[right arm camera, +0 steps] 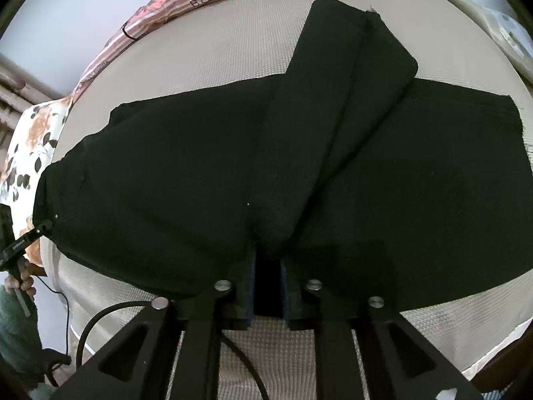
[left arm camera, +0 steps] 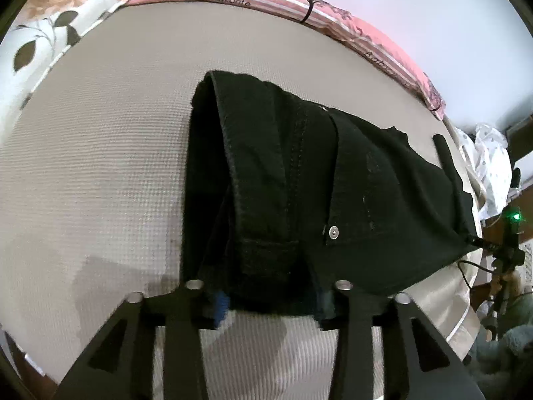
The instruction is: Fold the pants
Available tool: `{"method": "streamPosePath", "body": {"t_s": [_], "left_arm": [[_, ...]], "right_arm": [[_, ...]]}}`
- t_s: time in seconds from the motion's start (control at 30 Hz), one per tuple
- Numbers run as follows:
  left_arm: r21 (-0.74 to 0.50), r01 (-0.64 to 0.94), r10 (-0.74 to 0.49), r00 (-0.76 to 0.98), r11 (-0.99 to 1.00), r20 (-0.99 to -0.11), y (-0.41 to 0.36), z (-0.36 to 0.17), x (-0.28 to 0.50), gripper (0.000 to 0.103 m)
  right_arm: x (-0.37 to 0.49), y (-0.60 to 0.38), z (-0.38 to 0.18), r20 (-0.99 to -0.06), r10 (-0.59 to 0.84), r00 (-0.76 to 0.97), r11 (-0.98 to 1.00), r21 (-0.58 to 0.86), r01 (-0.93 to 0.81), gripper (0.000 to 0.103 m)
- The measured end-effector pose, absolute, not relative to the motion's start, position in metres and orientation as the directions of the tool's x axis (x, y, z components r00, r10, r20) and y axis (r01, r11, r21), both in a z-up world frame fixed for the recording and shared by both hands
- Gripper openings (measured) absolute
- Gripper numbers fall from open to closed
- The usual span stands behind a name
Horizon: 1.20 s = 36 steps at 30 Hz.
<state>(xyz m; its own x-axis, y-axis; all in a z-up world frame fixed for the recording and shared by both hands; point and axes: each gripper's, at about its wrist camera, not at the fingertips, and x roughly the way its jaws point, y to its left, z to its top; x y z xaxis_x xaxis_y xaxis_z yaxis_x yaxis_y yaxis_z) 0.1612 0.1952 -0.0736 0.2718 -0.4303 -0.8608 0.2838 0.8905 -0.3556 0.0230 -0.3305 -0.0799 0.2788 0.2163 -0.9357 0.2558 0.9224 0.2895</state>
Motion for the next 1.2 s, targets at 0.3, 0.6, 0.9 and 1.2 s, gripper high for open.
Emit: {"method": "streamPosePath", "body": {"t_s": [0.3,0.6,0.9,1.2], "left_arm": [[-0.282,0.295,-0.369,0.301,0.913,-0.879,0.212,-0.049,0.125,0.068],[-0.189,0.505,-0.446,0.456,0.842,-0.770,0.108,-0.002,0.077,0.068],[-0.073,0.719,-0.474,0.374,0.691,-0.797,-0.064,-0.014,0.062,0.068],[-0.001,0.858,-0.509,0.304,0.514,-0.805,-0.178,-0.035,0.025,0.068]], "right_arm": [[0.011,-0.354,-0.047,-0.915,0.249,0.316,0.912,0.332,0.243,0.029],[0.051,-0.417,-0.035,-0.867,0.290,0.405,0.864,0.419,0.278,0.029],[0.092,-0.442,-0.042,-0.865,0.293,0.406,0.857,0.426,0.288,0.029],[0.121,-0.473,-0.058,-0.846,0.343,0.409,0.824,0.480,0.301,0.029]]}}
